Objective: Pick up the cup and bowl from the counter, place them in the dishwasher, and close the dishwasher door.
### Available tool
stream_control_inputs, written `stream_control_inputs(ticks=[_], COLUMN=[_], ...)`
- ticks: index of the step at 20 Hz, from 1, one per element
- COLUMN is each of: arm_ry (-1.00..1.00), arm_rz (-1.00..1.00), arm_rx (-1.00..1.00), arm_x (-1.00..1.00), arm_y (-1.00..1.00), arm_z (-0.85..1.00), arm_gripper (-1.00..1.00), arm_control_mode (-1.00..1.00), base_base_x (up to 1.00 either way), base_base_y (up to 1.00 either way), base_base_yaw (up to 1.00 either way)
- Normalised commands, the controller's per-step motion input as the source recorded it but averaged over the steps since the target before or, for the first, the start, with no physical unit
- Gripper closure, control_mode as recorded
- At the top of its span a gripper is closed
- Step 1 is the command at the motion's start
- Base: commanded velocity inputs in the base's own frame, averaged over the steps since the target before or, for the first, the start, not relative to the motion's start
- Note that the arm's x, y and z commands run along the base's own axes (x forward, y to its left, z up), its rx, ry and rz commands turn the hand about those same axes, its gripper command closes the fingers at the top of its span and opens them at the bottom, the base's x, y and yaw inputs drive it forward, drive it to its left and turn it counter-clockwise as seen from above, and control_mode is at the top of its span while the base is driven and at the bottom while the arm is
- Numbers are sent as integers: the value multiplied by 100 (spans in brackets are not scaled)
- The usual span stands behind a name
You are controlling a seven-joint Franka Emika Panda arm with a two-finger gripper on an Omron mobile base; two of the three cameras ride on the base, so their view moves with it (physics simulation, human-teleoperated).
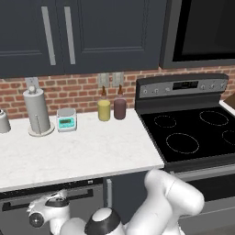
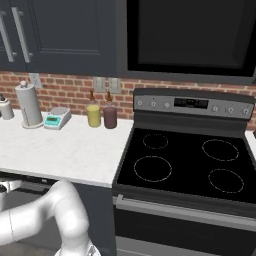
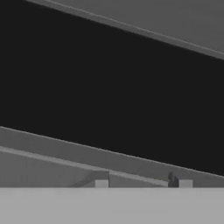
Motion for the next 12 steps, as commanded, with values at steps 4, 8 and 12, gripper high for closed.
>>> stream_control_inputs(ticks=[4,8,12], arm_ry=[-12,-5,-4], arm_rz=[-78,-74,-70], arm_rx=[-13,-9,-7], arm_x=[11,9,12], arm_y=[47,40,31], arm_z=[-100,-100,-100], arm_gripper=[-100,-100,-100], arm_control_mode=[-100,-100,-100], base_base_x=[0,0,0], base_base_y=[0,0,0], base_base_yaw=[0,0,0])
